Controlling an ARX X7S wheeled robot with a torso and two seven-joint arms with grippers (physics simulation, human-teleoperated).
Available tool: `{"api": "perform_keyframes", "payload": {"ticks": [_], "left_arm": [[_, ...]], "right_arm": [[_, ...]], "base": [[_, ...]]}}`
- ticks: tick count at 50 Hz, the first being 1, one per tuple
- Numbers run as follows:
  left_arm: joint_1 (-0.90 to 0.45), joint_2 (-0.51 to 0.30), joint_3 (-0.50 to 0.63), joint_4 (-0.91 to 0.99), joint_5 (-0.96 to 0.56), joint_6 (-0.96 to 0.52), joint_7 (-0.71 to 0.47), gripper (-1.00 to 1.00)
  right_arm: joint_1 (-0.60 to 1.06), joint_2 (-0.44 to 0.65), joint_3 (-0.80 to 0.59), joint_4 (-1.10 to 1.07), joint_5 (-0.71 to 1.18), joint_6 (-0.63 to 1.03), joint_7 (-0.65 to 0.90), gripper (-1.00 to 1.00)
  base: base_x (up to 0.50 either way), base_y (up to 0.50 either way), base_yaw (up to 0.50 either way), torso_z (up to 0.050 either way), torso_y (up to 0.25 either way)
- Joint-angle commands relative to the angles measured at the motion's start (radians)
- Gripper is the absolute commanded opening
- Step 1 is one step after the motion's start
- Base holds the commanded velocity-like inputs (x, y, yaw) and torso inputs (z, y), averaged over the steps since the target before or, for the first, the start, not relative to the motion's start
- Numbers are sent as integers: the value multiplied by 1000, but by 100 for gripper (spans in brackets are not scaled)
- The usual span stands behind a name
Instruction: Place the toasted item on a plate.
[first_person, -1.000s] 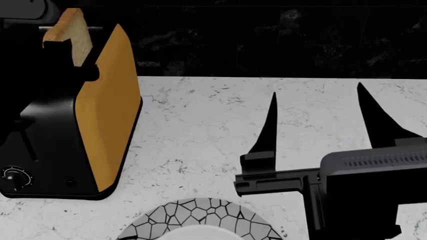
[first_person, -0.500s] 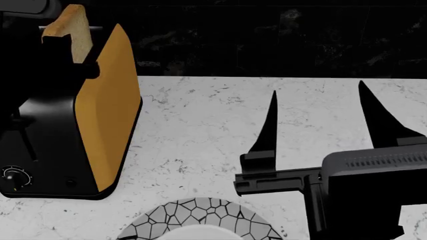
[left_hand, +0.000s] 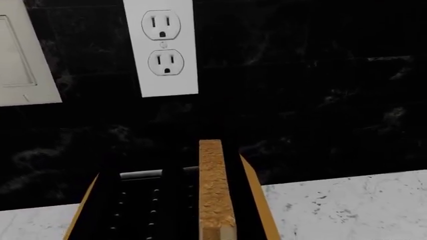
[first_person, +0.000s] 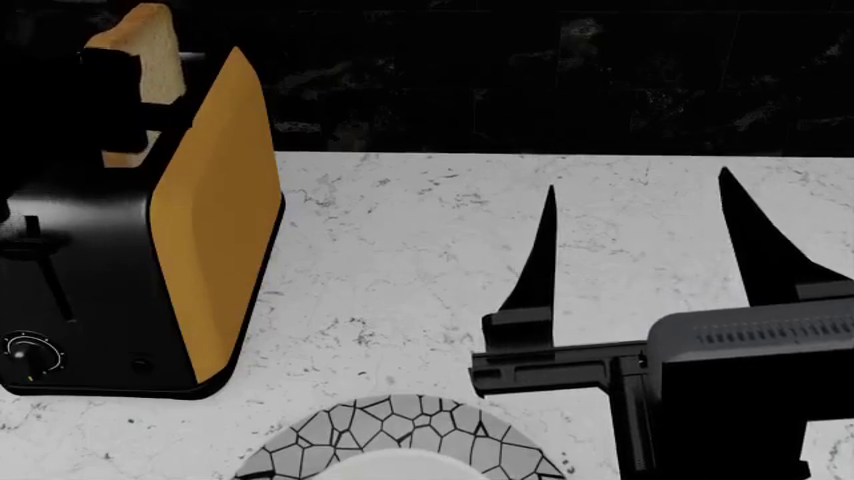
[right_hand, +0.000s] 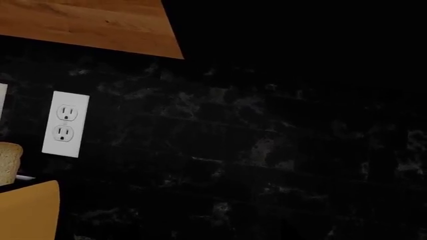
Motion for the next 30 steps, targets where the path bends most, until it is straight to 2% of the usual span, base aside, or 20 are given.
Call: {"api": "perform_keyframes", "payload": {"ticks": [1,15,30], "left_arm": [[-135,-5,-56,202,12,-6,-22,-100],[-159,-6,-89,287,-22,-41,-67,-100],[-252,6,-75,256,-21,-40,-55,-100]], "right_arm": [[-11,2,2,2,4,-12,4,100],[-6,6,-3,1,7,-10,9,100],[13,12,-3,-8,19,9,13,100]], "base": [[0,0,0,0,0],[-2,0,1,2,5],[-2,0,1,2,5]]}}
